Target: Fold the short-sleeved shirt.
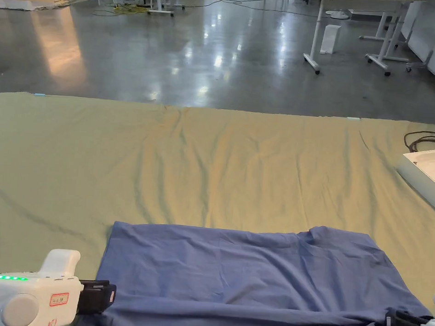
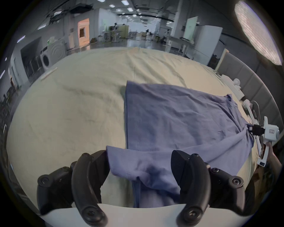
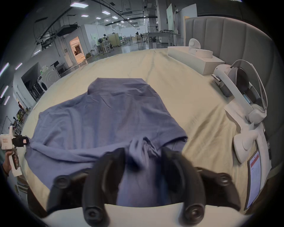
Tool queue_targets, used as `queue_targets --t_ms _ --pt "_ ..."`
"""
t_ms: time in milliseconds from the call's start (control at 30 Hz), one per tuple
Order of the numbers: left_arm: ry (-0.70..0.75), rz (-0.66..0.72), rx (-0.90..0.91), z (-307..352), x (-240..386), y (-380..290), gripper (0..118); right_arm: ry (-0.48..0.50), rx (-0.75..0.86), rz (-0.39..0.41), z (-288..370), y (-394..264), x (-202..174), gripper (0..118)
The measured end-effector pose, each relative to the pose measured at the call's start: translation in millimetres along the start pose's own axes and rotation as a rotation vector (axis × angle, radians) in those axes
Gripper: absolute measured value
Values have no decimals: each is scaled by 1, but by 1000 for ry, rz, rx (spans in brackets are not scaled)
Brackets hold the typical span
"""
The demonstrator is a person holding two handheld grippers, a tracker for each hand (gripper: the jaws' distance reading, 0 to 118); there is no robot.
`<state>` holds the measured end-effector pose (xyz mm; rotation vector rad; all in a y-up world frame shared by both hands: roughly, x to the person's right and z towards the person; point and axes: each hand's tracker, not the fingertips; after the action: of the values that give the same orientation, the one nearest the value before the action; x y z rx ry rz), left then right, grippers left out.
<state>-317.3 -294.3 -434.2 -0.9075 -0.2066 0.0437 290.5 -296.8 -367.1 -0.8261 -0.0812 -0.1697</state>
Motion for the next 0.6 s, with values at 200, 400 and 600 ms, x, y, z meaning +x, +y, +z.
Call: queue_targets --t_ms 200,400,600 --pt "-2 -144 322 146 39 -12 86 49 254 26 128 -11 -11 63" --pt "-48 -110 660 268 93 -61 86 -21 584 128 252 -45 -55 63" --pt "-9 -190 752 318 133 -87 84 32 634 129 305 -62 -95 61"
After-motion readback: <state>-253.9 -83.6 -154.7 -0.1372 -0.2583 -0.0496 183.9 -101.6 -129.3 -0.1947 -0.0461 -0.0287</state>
